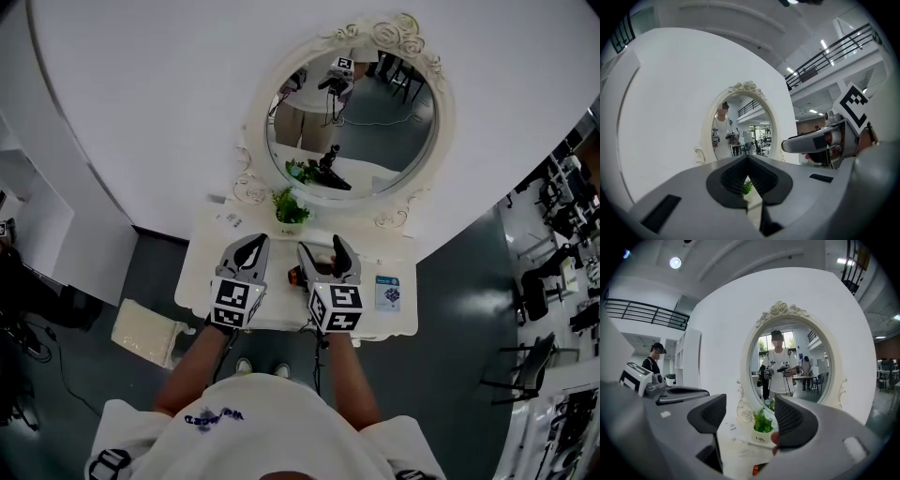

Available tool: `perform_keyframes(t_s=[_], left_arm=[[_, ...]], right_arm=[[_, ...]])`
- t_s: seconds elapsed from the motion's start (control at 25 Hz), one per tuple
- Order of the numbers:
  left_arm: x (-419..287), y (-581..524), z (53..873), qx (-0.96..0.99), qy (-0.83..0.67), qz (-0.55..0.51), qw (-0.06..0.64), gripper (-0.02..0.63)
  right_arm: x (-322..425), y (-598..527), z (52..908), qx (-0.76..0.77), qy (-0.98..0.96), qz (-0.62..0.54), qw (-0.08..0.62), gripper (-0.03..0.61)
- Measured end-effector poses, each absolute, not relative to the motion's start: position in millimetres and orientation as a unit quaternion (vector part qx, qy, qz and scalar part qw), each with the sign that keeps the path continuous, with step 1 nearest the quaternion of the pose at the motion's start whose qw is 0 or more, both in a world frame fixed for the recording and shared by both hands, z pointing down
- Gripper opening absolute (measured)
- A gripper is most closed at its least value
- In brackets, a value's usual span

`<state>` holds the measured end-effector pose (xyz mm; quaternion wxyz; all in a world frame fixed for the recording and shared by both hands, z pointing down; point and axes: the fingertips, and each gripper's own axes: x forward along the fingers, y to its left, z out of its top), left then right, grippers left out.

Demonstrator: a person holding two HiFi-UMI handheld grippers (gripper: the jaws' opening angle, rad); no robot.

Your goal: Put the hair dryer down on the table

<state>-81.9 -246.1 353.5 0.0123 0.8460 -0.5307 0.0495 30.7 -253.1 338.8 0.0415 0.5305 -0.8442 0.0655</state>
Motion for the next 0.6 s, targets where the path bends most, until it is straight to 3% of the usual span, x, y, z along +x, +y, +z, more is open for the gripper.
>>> perform_keyframes(t_s=[0.16,0.6], left_arm=[[-80.6,-246.4,354.0,0.848,-0.528,0.050,0.013,0.008],[-69.1,-247.6,345.5,0.851,-0.523,0.034,0.014,0.008]], right_arm=[[27.6,-250.7,339.4,0.527,-0.846,0.064,0.042,0.316],[30.7,-243.0,330.9,0.527,-0.847,0.053,0.042,0.172]])
